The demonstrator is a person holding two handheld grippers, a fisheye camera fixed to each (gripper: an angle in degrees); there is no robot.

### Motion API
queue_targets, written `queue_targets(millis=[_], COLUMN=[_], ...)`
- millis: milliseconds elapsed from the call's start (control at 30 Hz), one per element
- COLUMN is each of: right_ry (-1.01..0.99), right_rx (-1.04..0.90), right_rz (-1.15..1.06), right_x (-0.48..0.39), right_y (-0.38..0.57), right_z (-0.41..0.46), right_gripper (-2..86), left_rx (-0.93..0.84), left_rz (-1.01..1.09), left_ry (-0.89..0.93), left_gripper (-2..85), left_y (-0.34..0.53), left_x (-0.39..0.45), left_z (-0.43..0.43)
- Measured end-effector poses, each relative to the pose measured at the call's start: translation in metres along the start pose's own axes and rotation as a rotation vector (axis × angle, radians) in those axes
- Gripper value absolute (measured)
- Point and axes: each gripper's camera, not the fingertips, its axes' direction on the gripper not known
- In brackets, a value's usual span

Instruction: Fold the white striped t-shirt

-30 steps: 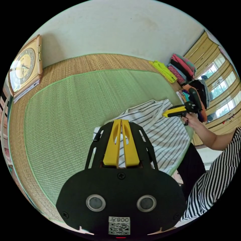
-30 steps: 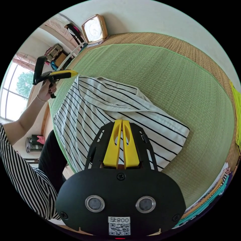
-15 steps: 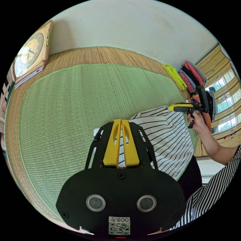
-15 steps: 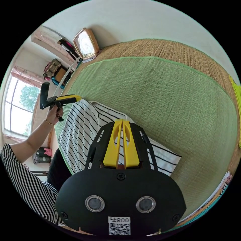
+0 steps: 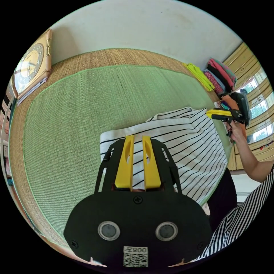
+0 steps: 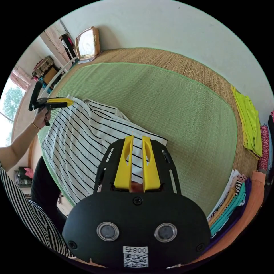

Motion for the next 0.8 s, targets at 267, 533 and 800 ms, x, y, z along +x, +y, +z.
queue_targets(millis=[267,533,800], right_ry=[0.055,-0.076,-0.057], right_rx=[-0.036,0.112,0.076], right_rz=[0.026,0.098,0.151], right_x=[-0.021,-0.018,-0.017], right_y=[0.003,0.026,0.016], right_z=[0.004,-0.06,-0.057], right_gripper=[1.1,0.3,0.2], left_rx=[0.027,0.164,0.078], left_rz=[-0.016,-0.082,-0.11], left_ry=[-0.035,0.041,-0.007], left_gripper=[0.6,0.2,0.5], left_y=[0.013,0.033,0.03], left_x=[-0.005,-0.022,-0.035], left_z=[0.01,-0.008,0.037])
